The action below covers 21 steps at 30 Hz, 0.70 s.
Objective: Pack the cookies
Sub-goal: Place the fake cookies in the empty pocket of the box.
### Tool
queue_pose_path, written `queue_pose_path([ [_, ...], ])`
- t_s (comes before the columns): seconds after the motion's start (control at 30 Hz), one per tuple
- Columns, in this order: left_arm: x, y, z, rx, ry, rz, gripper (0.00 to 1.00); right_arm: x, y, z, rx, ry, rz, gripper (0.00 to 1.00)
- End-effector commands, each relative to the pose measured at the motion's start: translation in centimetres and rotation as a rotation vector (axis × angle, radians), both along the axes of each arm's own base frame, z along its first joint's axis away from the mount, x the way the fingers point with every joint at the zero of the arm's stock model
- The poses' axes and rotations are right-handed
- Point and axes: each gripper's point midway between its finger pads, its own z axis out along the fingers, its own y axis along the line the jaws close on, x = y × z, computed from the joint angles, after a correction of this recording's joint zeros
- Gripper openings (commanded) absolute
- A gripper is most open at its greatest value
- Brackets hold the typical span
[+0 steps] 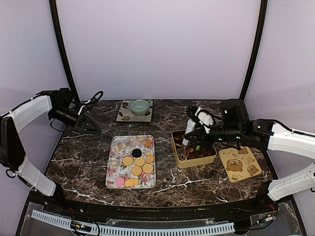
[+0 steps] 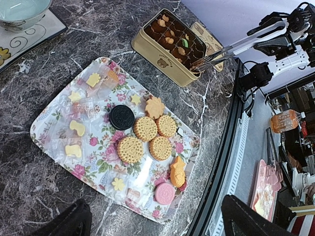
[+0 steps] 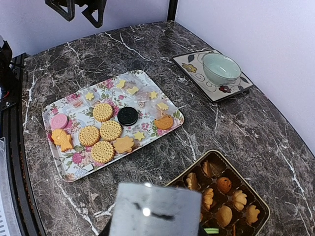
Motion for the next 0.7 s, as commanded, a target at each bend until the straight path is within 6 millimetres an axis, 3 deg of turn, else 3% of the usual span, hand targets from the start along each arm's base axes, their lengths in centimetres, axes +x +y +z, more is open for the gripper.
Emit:
queue_pose_path([
  [0.0, -0.3, -0.1, 0.8, -0.023, -0.002, -0.006, 0.94, -0.5, 1.9, 1.0, 0.07, 0.025, 0.061, 0.01],
  [0.2, -0.4, -0.1, 0.8, -0.025, 0.0, -0.006, 0.94, -1.7, 5.1, 1.1, 0.089, 0.027, 0.112, 0.01],
  [0.33, -0.4, -0.1, 0.9, -0.022, -0.004, -0.009, 0.94, -2.1, 6.4, 2.2, 0.129, 0.012, 0.119, 0.01],
  [0.67, -0.6, 0.0, 0.7, -0.019, -0.001, -0.012, 0.94, -0.7, 5.4, 2.1, 0.09, -0.045, 0.028, 0.02],
])
